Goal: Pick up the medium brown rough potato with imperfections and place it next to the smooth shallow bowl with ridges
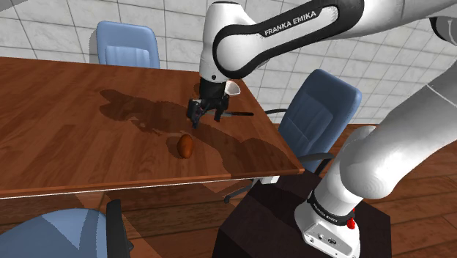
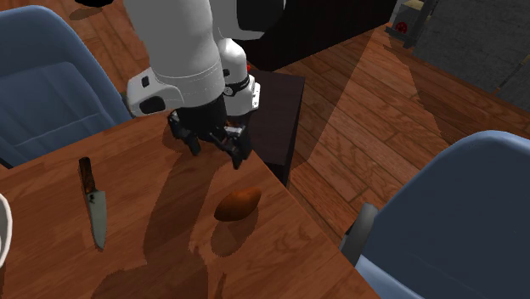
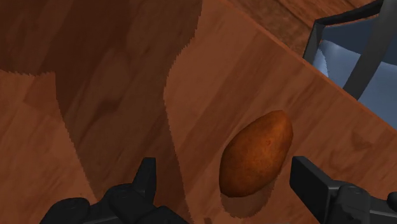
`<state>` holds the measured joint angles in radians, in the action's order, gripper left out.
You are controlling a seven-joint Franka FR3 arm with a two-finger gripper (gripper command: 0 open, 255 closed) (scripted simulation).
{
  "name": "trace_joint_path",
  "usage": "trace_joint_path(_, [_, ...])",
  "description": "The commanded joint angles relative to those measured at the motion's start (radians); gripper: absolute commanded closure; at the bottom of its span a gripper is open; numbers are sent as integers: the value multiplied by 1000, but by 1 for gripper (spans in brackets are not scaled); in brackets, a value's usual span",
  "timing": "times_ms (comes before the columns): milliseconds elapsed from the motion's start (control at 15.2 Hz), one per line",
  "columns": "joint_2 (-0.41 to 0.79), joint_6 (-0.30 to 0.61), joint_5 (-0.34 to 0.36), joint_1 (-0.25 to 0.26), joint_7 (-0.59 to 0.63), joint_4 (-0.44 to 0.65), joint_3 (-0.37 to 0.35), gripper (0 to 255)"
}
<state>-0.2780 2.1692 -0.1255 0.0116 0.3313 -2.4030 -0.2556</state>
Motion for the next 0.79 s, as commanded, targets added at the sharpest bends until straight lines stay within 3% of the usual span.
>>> trace_joint_path(0, [74, 59, -3, 3, 40, 22, -20, 0])
trace_joint_path(264, [227, 155, 11, 8, 116, 90, -47, 0])
trace_joint_path(726, [288, 238, 29, 12, 130, 67, -51, 0])
